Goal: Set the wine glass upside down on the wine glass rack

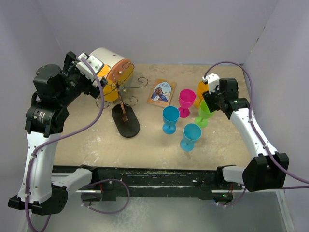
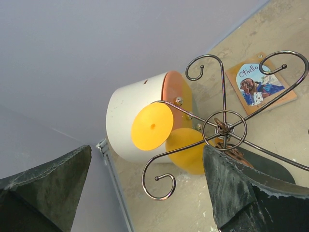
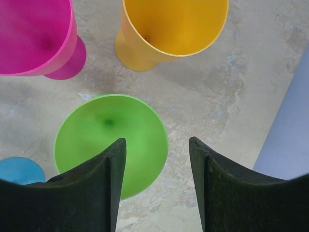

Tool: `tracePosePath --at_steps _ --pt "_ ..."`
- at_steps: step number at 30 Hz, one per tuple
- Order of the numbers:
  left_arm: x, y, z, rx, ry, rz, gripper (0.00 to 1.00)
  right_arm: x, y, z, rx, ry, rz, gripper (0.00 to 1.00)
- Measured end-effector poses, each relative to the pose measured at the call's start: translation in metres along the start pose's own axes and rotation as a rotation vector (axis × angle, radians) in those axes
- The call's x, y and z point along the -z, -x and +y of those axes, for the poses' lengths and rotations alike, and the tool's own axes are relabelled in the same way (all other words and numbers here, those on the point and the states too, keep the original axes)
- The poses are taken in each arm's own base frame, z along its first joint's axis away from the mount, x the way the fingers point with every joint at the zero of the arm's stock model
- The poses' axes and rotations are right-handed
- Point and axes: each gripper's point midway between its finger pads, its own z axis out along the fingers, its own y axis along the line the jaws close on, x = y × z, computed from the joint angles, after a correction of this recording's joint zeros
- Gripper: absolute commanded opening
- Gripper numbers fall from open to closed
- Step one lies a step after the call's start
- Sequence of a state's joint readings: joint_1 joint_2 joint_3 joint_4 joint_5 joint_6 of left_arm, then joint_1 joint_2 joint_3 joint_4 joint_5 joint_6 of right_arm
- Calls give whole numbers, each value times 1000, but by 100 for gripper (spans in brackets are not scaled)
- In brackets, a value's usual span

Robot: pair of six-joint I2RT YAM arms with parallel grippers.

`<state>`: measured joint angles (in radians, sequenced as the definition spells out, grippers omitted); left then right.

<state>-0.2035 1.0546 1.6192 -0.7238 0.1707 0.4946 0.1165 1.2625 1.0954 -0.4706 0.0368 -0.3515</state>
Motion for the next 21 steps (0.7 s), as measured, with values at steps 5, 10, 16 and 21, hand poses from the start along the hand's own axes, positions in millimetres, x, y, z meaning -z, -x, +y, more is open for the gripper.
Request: tracePosePath --at_steps 5,10,16,21 --pt "0 0 -2 7 -10 -2 99 -10 -7 3 3 17 42 38" --pt "0 1 -3 6 -16 -5 99 -21 -10 6 5 36 78 24" --pt "-2 0 -4 6 -19 -2 99 -22 -10 6 8 44 86 0" --pt "-4 -2 -4 9 -22 4 99 -13 -3 8 2 57 57 0"
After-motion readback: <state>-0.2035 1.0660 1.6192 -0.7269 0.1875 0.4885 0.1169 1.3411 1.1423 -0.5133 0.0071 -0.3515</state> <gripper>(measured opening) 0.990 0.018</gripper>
